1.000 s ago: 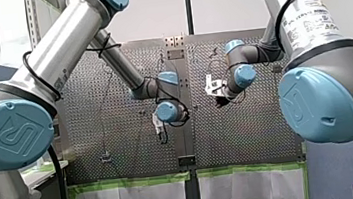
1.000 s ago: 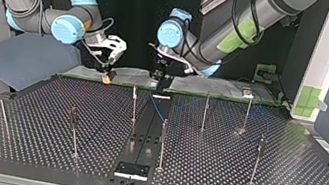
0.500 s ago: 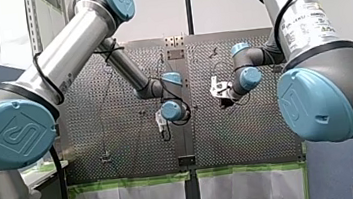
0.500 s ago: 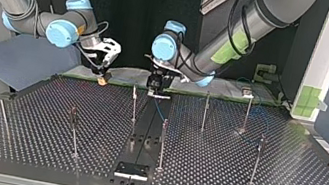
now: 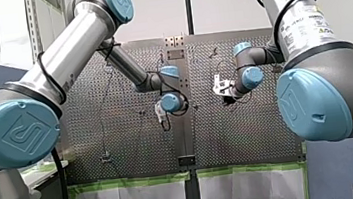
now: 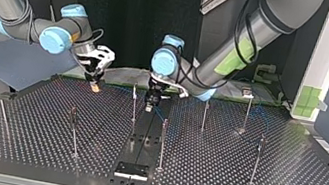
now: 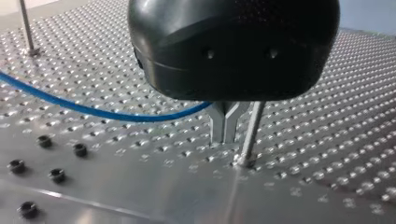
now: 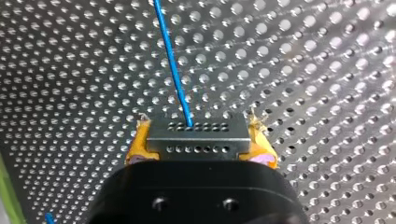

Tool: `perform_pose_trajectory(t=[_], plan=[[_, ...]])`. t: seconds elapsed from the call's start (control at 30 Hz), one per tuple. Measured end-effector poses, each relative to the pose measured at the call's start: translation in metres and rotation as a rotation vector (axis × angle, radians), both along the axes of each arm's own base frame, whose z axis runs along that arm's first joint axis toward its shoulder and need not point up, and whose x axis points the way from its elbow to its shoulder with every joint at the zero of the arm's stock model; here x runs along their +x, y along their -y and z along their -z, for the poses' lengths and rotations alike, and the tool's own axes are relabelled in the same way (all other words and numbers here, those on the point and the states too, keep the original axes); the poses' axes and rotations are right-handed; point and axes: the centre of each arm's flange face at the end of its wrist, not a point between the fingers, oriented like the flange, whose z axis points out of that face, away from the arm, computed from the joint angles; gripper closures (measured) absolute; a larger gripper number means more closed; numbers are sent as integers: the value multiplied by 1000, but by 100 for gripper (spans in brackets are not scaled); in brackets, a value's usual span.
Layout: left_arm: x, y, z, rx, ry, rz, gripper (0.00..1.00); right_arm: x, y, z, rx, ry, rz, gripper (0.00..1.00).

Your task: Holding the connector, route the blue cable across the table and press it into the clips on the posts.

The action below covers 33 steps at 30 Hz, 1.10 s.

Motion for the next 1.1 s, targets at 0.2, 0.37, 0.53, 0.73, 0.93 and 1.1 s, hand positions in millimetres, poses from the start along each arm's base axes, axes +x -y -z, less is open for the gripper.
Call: perform_pose_trajectory(t=[0.2, 0.37, 0.53, 0.73, 0.93, 1.1], plan=[[18, -9, -15, -2, 5, -15, 98, -1, 16, -4, -17, 12, 3, 100], [25, -16, -21, 12, -10, -27, 98, -5, 29, -13, -34, 27, 2, 100], [23, -17, -19, 31, -31, -26, 82, -9, 33, -15, -37, 34, -5, 100], [13, -11, -16, 67, -61, -19, 23, -14, 37, -15, -37, 34, 0, 100], [2, -7, -12, 107, -105, -10, 0, -19, 39, -15, -38, 32, 7, 100], [-8, -3, -12, 151, -132, 3, 0, -25, 43, -15, -38, 31, 18, 100]])
